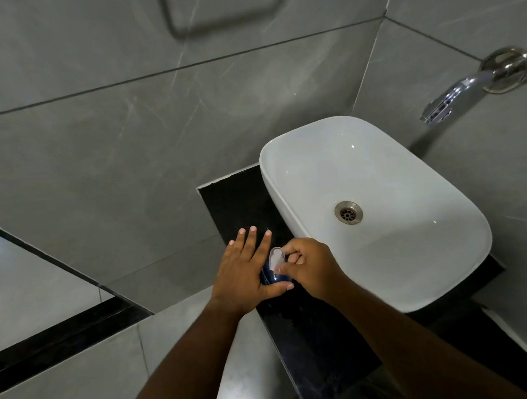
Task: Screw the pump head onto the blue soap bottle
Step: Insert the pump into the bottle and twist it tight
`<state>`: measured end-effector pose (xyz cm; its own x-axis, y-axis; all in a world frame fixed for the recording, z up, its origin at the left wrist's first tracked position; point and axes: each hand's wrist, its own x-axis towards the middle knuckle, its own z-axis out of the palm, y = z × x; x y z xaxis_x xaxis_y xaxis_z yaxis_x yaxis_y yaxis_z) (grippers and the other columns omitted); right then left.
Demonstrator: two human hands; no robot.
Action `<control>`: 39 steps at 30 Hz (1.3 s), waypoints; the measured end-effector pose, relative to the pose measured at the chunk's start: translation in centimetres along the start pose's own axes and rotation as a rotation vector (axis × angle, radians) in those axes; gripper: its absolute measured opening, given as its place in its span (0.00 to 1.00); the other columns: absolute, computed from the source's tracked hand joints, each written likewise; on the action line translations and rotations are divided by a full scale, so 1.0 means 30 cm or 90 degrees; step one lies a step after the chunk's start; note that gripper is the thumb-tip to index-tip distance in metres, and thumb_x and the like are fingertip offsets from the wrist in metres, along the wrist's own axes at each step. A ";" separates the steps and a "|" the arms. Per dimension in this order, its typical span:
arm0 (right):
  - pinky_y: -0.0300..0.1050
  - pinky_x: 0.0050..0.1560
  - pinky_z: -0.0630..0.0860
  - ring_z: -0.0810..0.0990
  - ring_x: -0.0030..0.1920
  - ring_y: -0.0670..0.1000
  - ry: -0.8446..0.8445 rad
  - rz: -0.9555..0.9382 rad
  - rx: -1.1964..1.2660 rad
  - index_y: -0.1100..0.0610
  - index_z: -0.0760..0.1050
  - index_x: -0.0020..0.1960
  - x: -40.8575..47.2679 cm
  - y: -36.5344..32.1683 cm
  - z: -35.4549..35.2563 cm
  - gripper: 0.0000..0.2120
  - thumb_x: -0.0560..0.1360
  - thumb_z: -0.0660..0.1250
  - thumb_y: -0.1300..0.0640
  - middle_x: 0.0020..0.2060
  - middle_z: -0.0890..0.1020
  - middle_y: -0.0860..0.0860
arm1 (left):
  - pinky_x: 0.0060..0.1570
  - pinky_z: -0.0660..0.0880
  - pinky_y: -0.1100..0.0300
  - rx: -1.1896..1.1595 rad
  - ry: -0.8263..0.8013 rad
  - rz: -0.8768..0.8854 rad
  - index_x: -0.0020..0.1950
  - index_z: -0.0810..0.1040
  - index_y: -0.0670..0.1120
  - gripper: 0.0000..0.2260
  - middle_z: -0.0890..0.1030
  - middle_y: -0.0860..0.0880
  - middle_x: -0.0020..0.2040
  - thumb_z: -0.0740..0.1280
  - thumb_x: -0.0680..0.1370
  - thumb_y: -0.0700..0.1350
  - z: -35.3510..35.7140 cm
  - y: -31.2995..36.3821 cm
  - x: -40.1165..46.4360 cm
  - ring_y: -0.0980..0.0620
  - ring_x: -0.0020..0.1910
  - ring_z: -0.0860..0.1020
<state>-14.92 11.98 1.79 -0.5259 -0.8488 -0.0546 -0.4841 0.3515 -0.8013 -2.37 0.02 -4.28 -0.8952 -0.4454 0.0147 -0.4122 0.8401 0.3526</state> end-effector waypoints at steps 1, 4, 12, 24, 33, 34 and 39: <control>0.35 0.39 0.76 0.80 0.37 0.49 0.004 0.005 -0.006 0.57 0.79 0.46 0.004 0.001 0.006 0.08 0.69 0.75 0.56 0.39 0.82 0.52 | 0.74 0.40 0.47 0.002 0.005 0.000 0.76 0.39 0.56 0.44 0.42 0.49 0.78 0.50 0.69 0.78 -0.001 0.000 -0.002 0.48 0.76 0.38; 0.32 0.39 0.74 0.78 0.39 0.45 -0.009 -0.013 -0.021 0.51 0.76 0.48 0.001 0.010 0.024 0.11 0.68 0.75 0.52 0.44 0.79 0.48 | 0.73 0.40 0.48 0.003 0.014 -0.007 0.76 0.40 0.55 0.44 0.43 0.48 0.78 0.49 0.69 0.78 -0.003 -0.005 -0.015 0.48 0.76 0.38; 0.54 0.56 0.81 0.81 0.54 0.50 -0.086 -0.005 0.062 0.51 0.75 0.59 -0.018 0.034 0.028 0.14 0.73 0.69 0.54 0.54 0.81 0.51 | 0.73 0.41 0.47 0.007 -0.001 -0.019 0.78 0.44 0.53 0.45 0.46 0.47 0.78 0.48 0.69 0.78 -0.013 0.002 -0.018 0.47 0.76 0.39; 0.56 0.61 0.78 0.81 0.57 0.51 -0.162 0.011 0.129 0.53 0.75 0.61 0.016 0.012 0.001 0.14 0.76 0.66 0.61 0.57 0.82 0.53 | 0.73 0.42 0.47 -0.011 -0.009 -0.037 0.78 0.46 0.51 0.47 0.49 0.45 0.79 0.51 0.69 0.78 -0.028 -0.033 -0.024 0.47 0.76 0.39; 0.52 0.61 0.79 0.81 0.57 0.52 -0.167 -0.009 0.088 0.56 0.74 0.62 0.024 0.002 0.002 0.15 0.76 0.66 0.61 0.58 0.81 0.54 | 0.73 0.43 0.46 -0.019 -0.017 -0.055 0.78 0.46 0.52 0.47 0.49 0.45 0.79 0.49 0.67 0.79 -0.021 -0.031 -0.027 0.46 0.76 0.40; 0.51 0.58 0.80 0.82 0.54 0.52 -0.158 -0.001 0.092 0.56 0.75 0.59 0.027 0.003 0.003 0.12 0.75 0.68 0.60 0.55 0.82 0.54 | 0.73 0.43 0.46 -0.020 -0.018 -0.057 0.78 0.46 0.52 0.48 0.48 0.45 0.79 0.49 0.67 0.79 -0.022 -0.031 -0.027 0.46 0.77 0.40; 0.46 0.59 0.78 0.80 0.59 0.51 -0.162 -0.018 0.095 0.53 0.72 0.63 0.024 0.000 0.004 0.16 0.76 0.67 0.60 0.59 0.80 0.53 | 0.74 0.43 0.46 -0.032 -0.021 -0.060 0.78 0.47 0.52 0.47 0.48 0.45 0.79 0.52 0.68 0.78 -0.030 -0.026 -0.027 0.45 0.77 0.41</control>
<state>-15.21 11.32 1.67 -0.3116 -0.9360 -0.1637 -0.3785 0.2803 -0.8822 -1.18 -0.56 -3.74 -0.8579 -0.5112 -0.0512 -0.4870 0.7775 0.3978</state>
